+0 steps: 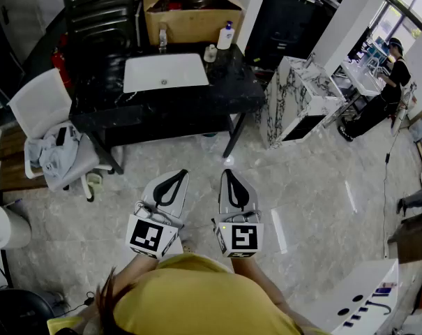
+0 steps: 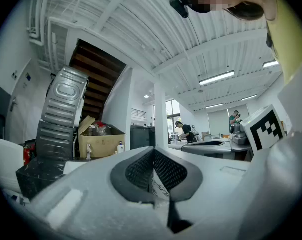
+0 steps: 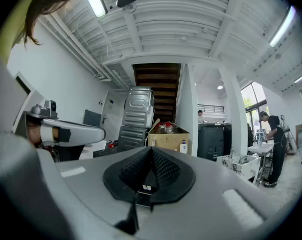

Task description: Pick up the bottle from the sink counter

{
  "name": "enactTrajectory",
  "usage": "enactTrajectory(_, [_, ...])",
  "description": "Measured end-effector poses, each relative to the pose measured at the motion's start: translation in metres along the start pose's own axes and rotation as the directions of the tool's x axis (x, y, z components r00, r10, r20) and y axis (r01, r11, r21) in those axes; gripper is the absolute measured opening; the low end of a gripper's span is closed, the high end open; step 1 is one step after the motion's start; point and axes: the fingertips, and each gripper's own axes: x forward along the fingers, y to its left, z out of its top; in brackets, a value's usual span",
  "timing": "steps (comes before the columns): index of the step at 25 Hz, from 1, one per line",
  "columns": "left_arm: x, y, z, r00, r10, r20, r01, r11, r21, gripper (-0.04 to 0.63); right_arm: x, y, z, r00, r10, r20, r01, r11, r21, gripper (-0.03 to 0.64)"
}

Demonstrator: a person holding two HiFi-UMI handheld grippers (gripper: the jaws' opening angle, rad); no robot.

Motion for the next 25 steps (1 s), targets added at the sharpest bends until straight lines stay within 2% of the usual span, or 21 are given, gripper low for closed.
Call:
enactTrajectory(9, [0.049, 0.025, -0.012, 0.999, -0.035, 0.022, 0.035, 0.999, -0.035, 0.005, 0.044, -0.016, -0.024, 0.999, 0.009, -0.045, -0.009, 1.000, 0.004, 0.002])
enactTrajectory(12, [0.078, 0.042, -0.022, 0.998, -0.056, 0.011, 0.056, 0.998, -0.037, 0.005, 0.071, -0.030, -0.029, 0.999, -0.006, -0.051, 0.006, 1.000, -0.002, 0.028])
enactTrajectory(21, [0.179, 0.131, -0.025, 0.994, -0.109, 0.016, 0.109, 0.994, 0.009, 0.005, 0.200, -0.059, -0.032, 0.999, -0.026, -0.046, 0.026, 1.000, -0.010, 0.078])
enactTrajectory(25, [0.214, 0.172, -0.032, 0.992, -0.128, 0.015, 0.128, 0.992, -0.007, 0.005, 0.252, -0.066, -0.036, 0.997, -0.045, -0.060, 0.044, 0.999, -0.010, 0.082])
